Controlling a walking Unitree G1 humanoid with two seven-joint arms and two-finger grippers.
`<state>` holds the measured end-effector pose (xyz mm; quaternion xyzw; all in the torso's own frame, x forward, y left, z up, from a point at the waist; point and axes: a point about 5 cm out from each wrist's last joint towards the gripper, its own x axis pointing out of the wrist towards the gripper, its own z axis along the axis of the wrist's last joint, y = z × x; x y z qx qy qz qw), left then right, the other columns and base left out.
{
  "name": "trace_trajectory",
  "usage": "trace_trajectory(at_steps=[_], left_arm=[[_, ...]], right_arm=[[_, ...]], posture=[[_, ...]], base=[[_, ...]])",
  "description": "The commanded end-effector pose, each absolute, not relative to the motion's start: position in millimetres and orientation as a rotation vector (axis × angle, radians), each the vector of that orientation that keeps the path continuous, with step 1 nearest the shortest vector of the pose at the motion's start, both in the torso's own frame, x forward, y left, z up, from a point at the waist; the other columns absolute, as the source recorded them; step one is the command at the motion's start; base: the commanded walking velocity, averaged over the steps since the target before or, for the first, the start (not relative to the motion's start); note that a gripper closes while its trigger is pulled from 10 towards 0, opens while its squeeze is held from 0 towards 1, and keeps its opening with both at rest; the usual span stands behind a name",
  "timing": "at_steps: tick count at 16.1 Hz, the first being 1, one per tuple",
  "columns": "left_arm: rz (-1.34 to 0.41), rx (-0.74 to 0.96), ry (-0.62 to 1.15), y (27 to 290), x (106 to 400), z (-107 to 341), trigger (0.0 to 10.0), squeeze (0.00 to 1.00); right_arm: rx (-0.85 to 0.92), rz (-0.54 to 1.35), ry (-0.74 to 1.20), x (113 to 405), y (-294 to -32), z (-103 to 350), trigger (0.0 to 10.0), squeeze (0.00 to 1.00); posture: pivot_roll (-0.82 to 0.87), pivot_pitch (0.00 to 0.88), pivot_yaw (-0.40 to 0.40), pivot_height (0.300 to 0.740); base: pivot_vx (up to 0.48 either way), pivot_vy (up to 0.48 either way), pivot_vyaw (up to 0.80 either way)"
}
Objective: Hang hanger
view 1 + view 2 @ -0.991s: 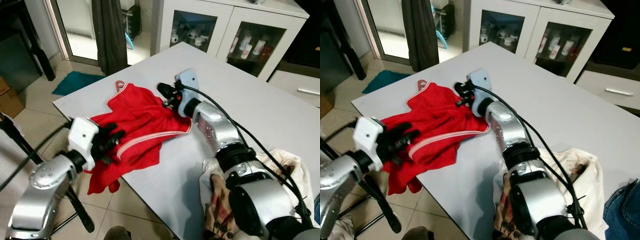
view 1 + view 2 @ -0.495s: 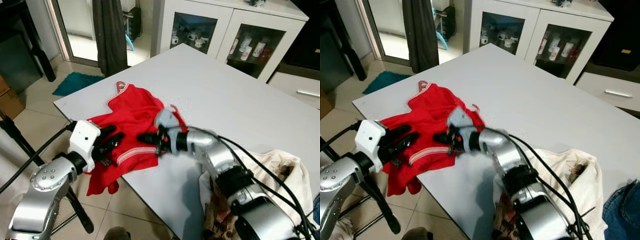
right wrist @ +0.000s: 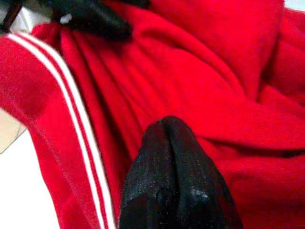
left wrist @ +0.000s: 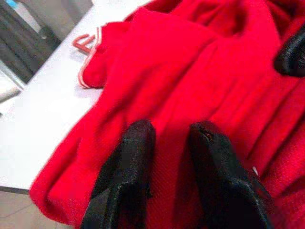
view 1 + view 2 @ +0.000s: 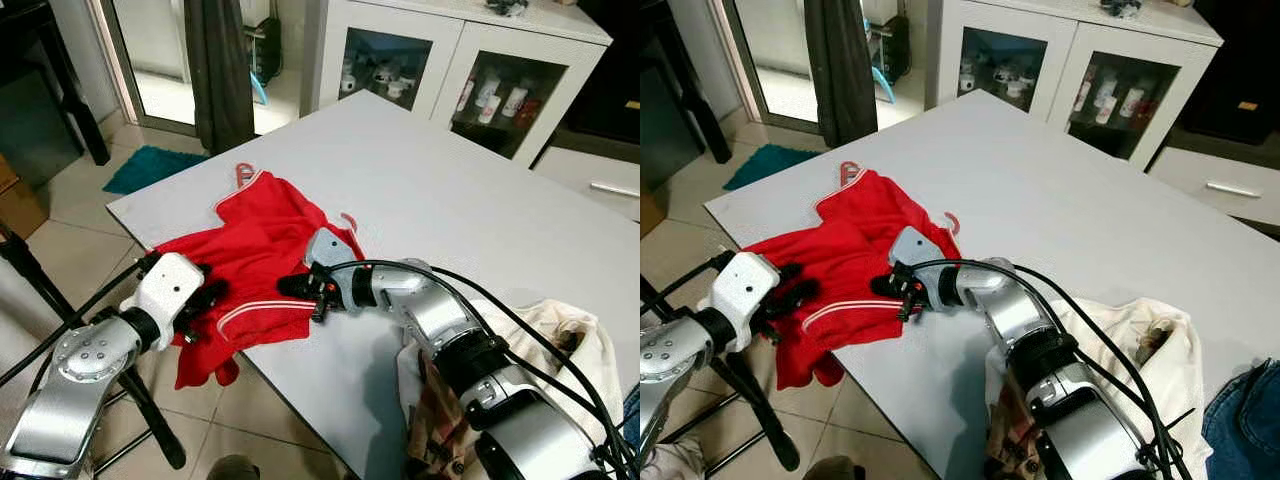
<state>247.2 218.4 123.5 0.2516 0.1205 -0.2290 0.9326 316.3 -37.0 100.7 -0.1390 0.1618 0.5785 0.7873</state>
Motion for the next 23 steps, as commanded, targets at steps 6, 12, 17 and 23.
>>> trace_trajectory(at_steps=[6, 12, 17, 23], left_arm=[[-0.336, 0.285, 0.055, 232, 260, 158, 10.0, 0.00], [-0.544, 0.008, 0.011, 206, 247, 157, 10.0, 0.00], [-0.537, -0.054, -0.015, 209, 246, 159, 10.0, 0.00], [-0.483, -0.138, -0.082, 215, 249, 168, 10.0, 0.00]], right_arm=[[-0.213, 1.075, 0.289, 335, -59, 117, 10.0, 0.00], [-0.054, 1.129, 0.066, 340, -60, 170, 10.0, 0.00], [-0.083, 1.376, 0.145, 304, -45, 154, 10.0, 0.00], [-0.109, 1.429, 0.326, 280, -25, 116, 10.0, 0.00]], posture=[[0.17, 0.005, -0.059, 0.740], [0.16, 0.004, -0.051, 0.740], [0.17, 0.005, -0.058, 0.740], [0.16, 0.005, -0.054, 0.740]], base=[[0.000, 0.000, 0.00], [0.000, 0.000, 0.00], [0.000, 0.000, 0.00], [0.000, 0.000, 0.00]])
